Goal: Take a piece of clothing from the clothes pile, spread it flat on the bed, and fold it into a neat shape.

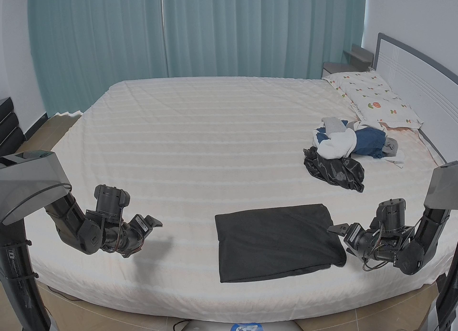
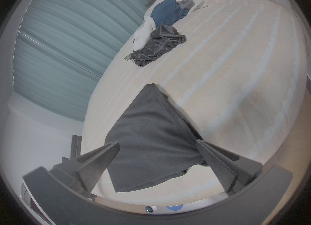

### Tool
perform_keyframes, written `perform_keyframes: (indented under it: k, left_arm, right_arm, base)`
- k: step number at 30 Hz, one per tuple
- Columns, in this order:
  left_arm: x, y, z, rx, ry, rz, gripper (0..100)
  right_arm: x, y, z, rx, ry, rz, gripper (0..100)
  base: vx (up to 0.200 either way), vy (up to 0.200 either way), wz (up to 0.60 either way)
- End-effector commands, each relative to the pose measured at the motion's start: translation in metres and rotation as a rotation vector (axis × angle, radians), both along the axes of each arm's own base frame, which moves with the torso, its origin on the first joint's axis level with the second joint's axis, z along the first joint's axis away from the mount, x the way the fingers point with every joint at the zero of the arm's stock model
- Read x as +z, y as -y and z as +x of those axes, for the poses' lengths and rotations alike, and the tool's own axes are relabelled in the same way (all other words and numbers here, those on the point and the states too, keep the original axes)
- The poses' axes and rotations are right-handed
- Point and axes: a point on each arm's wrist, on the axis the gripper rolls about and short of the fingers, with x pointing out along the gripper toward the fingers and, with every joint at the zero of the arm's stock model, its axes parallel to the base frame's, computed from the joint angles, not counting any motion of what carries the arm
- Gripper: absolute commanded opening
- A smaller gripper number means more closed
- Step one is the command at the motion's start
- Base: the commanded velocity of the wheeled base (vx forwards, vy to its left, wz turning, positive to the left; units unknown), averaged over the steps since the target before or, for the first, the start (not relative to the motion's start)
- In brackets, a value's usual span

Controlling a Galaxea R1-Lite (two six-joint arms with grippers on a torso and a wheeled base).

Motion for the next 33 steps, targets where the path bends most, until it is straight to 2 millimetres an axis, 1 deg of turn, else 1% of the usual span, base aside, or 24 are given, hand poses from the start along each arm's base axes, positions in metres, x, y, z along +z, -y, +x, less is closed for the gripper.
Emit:
perform_keyframes:
  k: [1, 6, 15, 25, 33]
  left_arm:
    - [0.0, 0.001, 0.0, -0.006, 0.001, 0.001, 100]
    - [0.0, 0.003, -0.001, -0.01, 0.001, 0.002, 100]
    - [0.0, 0.003, -0.001, -0.01, 0.0, 0.003, 100]
    - [-0.001, 0.003, -0.001, -0.01, -0.002, 0.003, 100]
    - [-0.001, 0.005, -0.001, -0.021, 0.0, 0.009, 100]
  right_arm:
    - [-0.005, -0.006, -0.008, -0.012, -0.013, 0.034, 100]
    - [-0.008, -0.008, -0.006, -0.042, 0.015, 0.054, 100]
    - [-0.008, -0.006, -0.01, -0.087, 0.04, 0.024, 100]
    - [-0.008, -0.005, -0.016, -0.086, 0.052, 0.027, 100]
    - [-0.009, -0.008, -0.019, -0.07, 0.045, 0.026, 100]
  base:
    - [0.0, -0.2, 0.0]
    - [0.0, -0.2, 0.0]
    - [0.0, -0.2, 0.0]
    - [0.0, -0.2, 0.0]
    - [0.0, 0.0, 0.0]
